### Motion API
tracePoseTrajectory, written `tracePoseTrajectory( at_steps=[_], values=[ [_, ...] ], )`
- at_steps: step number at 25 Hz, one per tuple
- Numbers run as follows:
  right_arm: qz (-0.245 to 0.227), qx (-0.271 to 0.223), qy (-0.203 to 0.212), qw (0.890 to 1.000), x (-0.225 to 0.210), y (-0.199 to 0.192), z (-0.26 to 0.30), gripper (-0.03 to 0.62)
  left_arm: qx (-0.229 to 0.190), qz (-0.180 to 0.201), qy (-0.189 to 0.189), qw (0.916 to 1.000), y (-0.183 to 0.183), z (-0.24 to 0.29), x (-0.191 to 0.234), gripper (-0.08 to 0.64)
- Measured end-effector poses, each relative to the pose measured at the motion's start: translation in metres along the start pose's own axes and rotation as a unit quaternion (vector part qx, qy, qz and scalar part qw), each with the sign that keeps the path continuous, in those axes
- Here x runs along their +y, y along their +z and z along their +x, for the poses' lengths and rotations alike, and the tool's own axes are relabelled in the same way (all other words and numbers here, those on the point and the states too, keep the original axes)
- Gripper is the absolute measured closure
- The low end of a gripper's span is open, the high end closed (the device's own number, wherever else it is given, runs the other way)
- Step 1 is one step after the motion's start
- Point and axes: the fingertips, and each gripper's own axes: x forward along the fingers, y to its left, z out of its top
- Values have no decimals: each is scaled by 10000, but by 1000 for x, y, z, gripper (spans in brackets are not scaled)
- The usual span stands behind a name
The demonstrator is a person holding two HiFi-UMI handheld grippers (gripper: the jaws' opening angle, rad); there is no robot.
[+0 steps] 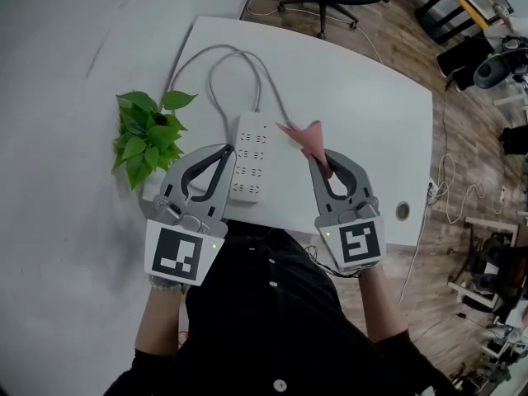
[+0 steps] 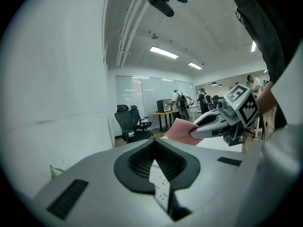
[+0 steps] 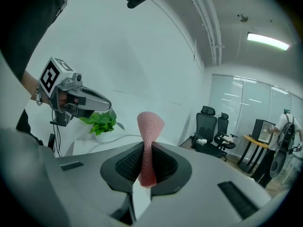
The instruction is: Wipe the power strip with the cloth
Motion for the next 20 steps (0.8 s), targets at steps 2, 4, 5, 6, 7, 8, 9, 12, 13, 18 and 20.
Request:
tracePoseTrajectory(
  at_steps=[2,4,5,6,7,8,9,12,13,18,20],
  values=[
    [41,-20,-97,9999,-3,-1,-1,535,2,20,-26,10000,-1,1,0,548],
    [72,-19,-161,9998,-6,-2,-2,535,4,9,-37,10000,-1,2,-1,548],
    [79,-23,-177,9998,-7,-2,-2,535,8,10,-42,10000,-1,3,-1,548],
    [84,-31,-185,9998,-8,-2,-3,535,14,17,-48,10000,0,3,-2,548],
    [87,-37,-187,9998,-8,-1,-3,535,18,22,-51,10000,0,3,-2,548],
    [85,-38,-184,9998,-7,-1,-2,535,20,22,-53,10000,0,3,-2,548],
    [80,-36,-178,9998,-7,-1,-1,535,25,20,-54,10000,-1,3,-2,548],
    [78,-46,-164,9998,-5,0,0,535,30,29,-58,10000,-3,2,-1,548],
    [74,-51,-162,9998,-4,1,1,535,24,33,-56,10000,-3,2,-1,548],
    [65,-64,-154,9998,-3,2,2,535,24,24,-47,10000,-3,2,0,548],
    [65,-65,-149,9998,-3,3,2,535,25,28,-51,10000,-3,2,-1,548]
  ],
)
